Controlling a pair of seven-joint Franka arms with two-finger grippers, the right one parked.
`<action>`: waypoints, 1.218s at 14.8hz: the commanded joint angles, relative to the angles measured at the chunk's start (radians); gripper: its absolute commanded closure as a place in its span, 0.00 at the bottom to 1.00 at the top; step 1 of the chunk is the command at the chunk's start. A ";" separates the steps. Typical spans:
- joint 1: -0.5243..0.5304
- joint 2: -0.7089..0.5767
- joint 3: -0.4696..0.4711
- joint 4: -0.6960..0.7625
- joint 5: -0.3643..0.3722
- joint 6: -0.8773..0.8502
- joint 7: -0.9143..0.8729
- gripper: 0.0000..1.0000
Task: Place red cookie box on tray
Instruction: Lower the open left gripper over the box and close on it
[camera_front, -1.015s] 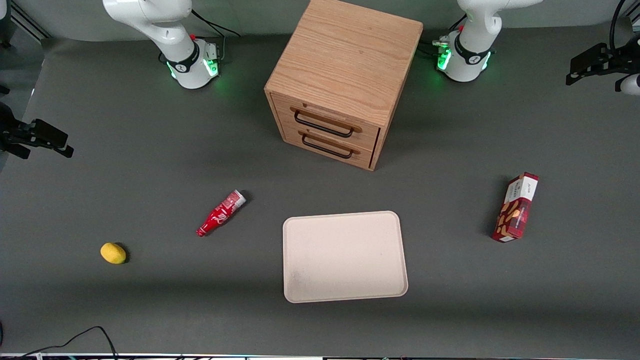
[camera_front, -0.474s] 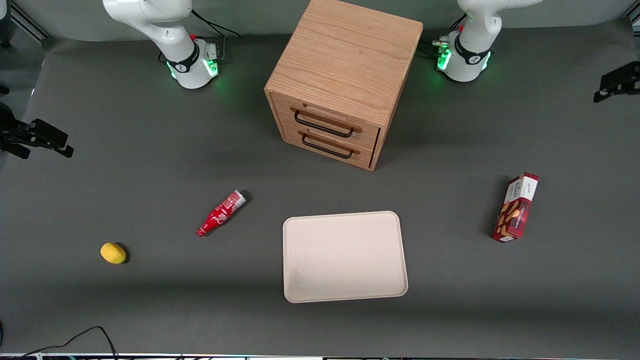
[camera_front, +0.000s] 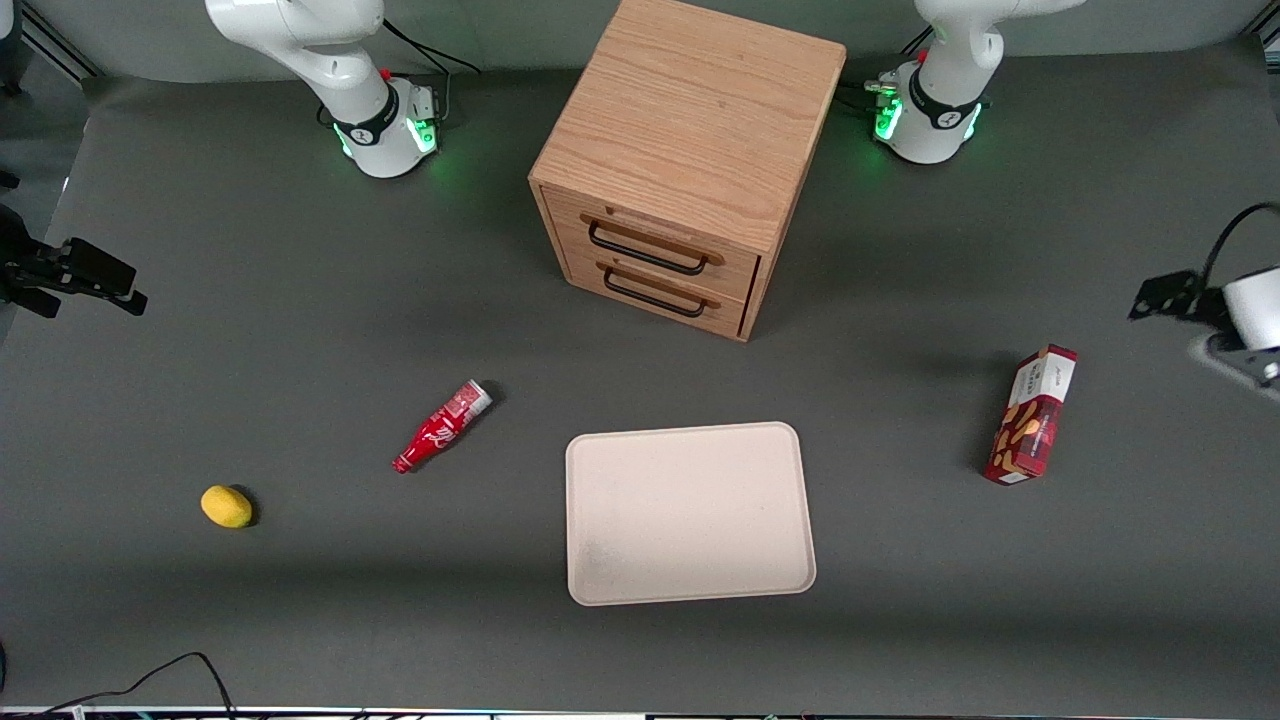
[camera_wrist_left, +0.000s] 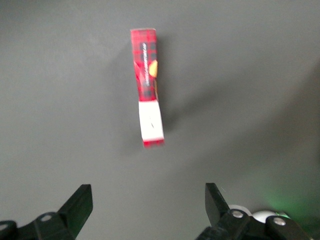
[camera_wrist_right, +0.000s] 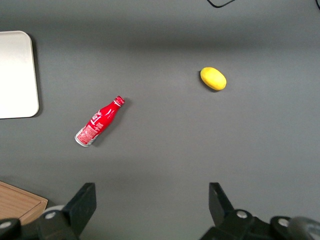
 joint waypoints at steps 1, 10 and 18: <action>0.003 -0.005 0.000 -0.178 -0.019 0.209 0.039 0.00; -0.006 0.210 -0.026 -0.289 -0.082 0.639 0.036 0.00; -0.006 0.264 -0.034 -0.287 -0.121 0.701 0.030 1.00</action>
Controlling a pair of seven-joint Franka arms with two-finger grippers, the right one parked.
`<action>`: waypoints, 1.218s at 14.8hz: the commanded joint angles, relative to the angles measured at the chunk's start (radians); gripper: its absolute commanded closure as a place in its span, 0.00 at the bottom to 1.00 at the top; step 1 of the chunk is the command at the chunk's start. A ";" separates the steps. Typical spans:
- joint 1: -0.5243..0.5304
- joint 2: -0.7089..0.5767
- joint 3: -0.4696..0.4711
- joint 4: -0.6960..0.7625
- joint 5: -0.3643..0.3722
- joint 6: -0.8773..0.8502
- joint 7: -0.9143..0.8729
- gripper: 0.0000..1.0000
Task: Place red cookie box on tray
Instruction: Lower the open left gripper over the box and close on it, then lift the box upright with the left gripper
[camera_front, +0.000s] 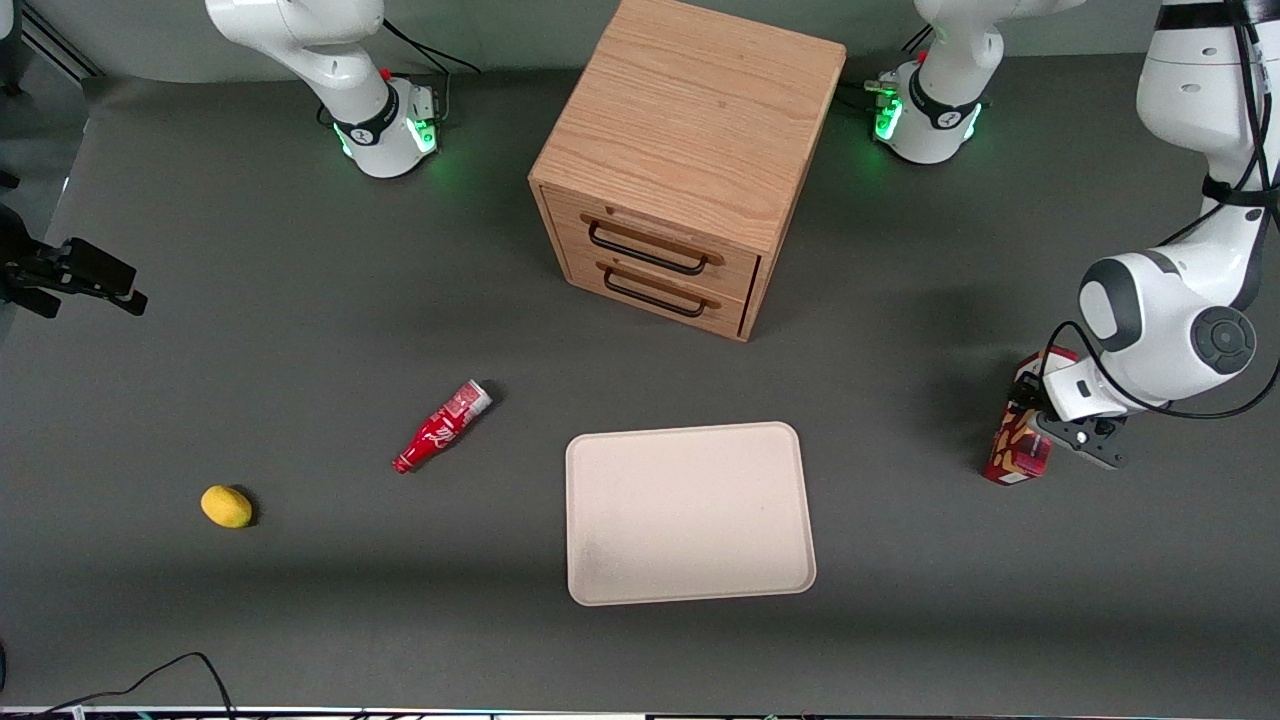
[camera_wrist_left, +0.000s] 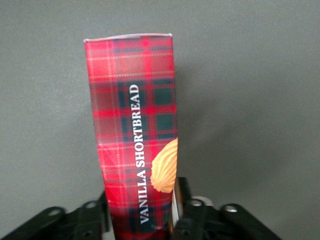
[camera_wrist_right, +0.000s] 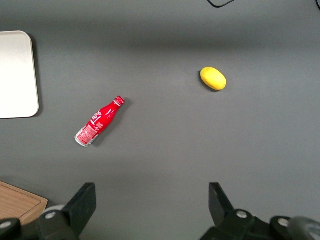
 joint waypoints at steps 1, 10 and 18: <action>-0.005 0.000 0.003 -0.003 -0.015 0.008 0.012 1.00; 0.000 -0.084 0.011 0.175 -0.017 -0.309 0.004 1.00; -0.008 -0.160 -0.085 0.649 -0.006 -1.001 -0.443 1.00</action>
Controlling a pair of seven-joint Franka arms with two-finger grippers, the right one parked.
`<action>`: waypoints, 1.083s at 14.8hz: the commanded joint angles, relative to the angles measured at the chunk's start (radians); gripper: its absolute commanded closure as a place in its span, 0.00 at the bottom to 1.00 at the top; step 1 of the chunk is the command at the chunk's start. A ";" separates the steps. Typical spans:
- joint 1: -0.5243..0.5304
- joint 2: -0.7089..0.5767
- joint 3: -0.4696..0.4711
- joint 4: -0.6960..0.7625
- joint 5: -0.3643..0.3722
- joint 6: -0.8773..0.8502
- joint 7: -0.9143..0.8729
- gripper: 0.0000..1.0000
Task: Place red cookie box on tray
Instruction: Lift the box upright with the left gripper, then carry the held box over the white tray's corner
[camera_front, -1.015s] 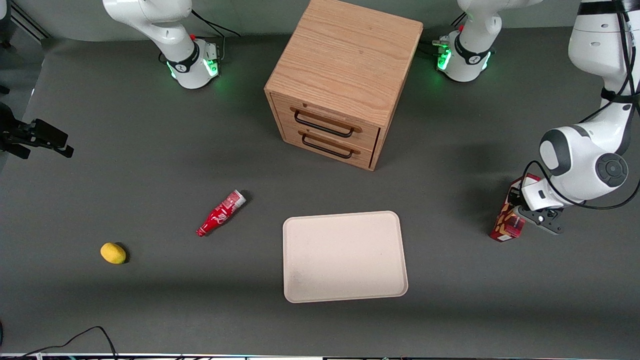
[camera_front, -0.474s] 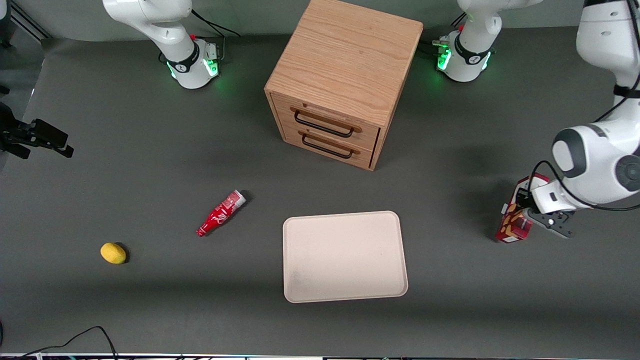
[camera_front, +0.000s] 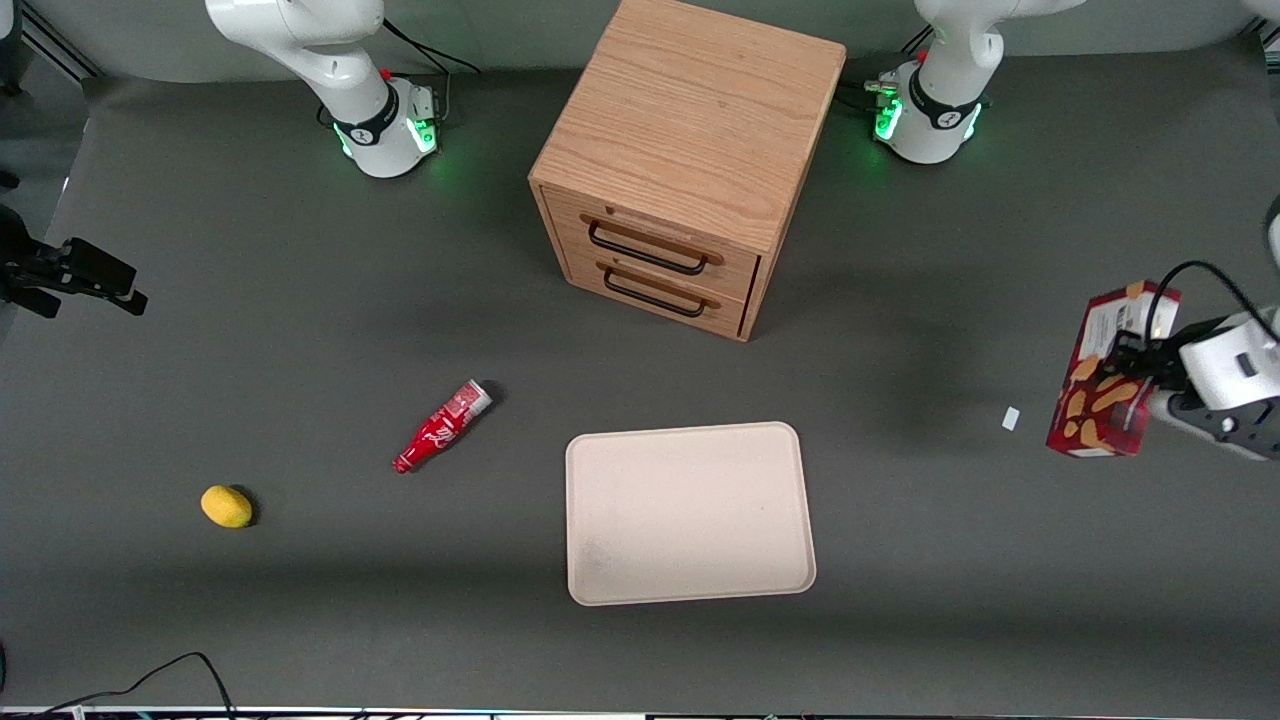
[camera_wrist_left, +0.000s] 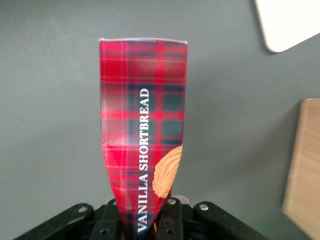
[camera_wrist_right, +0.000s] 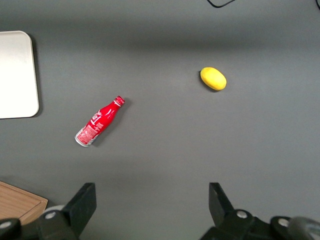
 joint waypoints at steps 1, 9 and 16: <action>-0.008 0.014 -0.090 0.172 -0.002 -0.157 -0.258 1.00; -0.048 0.131 -0.426 0.191 0.044 0.090 -0.866 1.00; -0.121 0.416 -0.504 0.180 0.320 0.442 -1.098 1.00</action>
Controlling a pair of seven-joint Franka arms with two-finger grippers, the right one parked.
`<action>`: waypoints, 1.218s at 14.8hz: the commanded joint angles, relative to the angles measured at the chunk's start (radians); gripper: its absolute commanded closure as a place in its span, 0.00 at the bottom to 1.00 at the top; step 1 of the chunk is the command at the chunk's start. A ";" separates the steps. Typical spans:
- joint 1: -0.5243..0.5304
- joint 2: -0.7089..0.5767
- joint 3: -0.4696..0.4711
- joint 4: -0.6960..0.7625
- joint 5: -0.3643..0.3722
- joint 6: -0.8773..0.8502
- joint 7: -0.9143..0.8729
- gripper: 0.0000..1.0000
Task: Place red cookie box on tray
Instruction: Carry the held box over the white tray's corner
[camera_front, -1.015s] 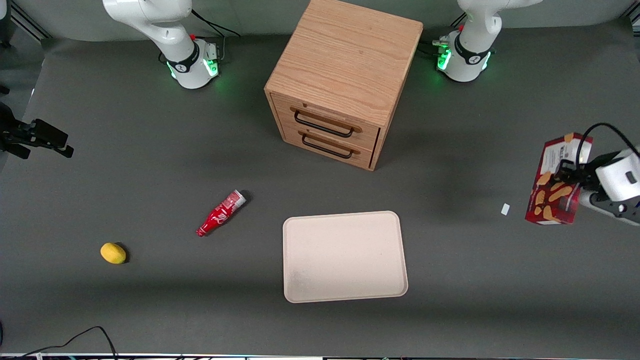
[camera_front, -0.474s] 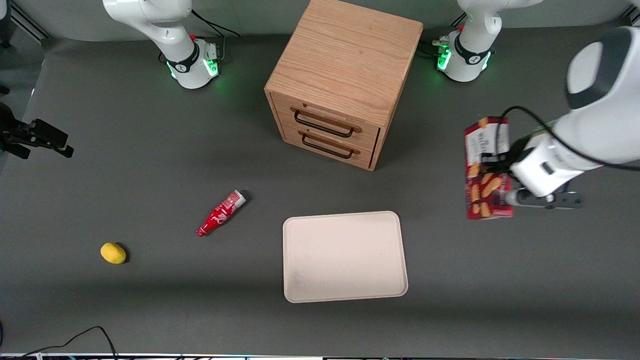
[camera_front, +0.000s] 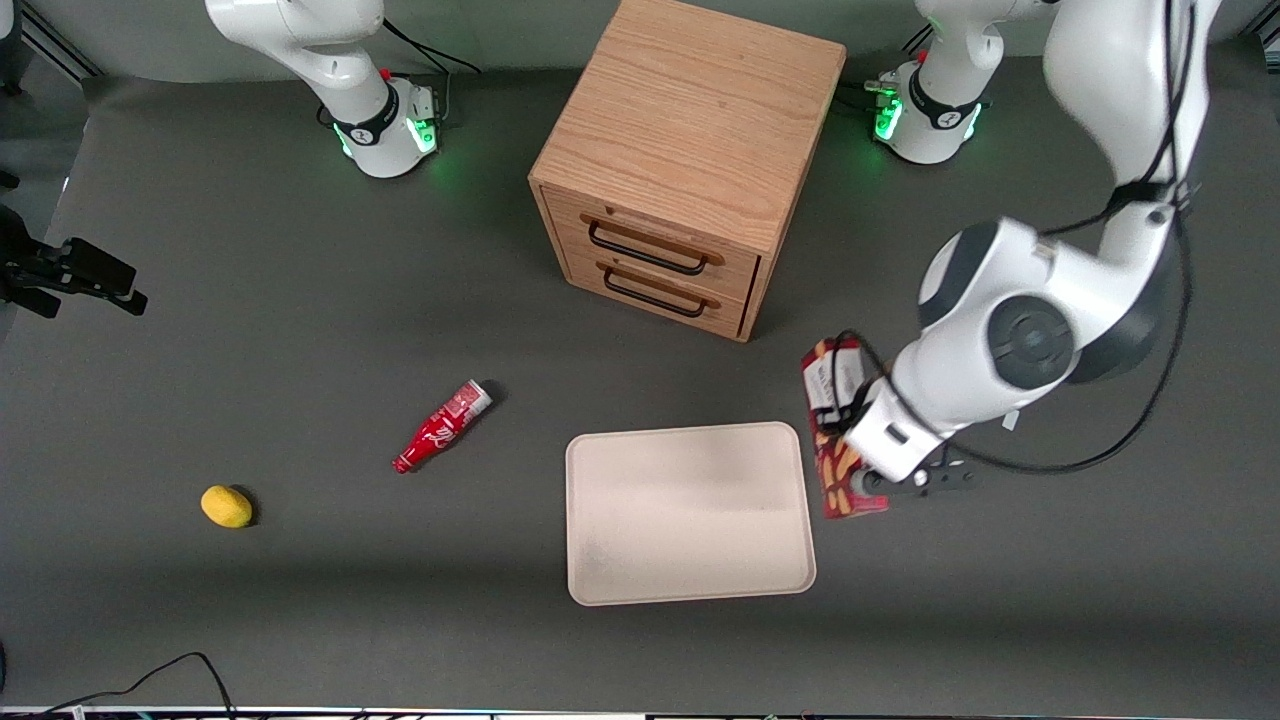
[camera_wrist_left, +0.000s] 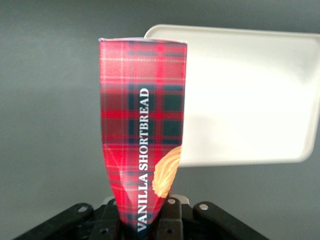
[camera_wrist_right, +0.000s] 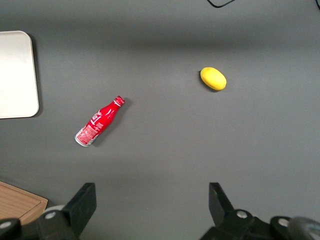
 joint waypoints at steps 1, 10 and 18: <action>-0.028 0.094 -0.006 0.026 0.100 0.103 -0.080 1.00; -0.050 0.228 -0.003 0.003 0.304 0.272 -0.141 1.00; -0.048 0.235 0.001 -0.012 0.316 0.328 -0.161 0.14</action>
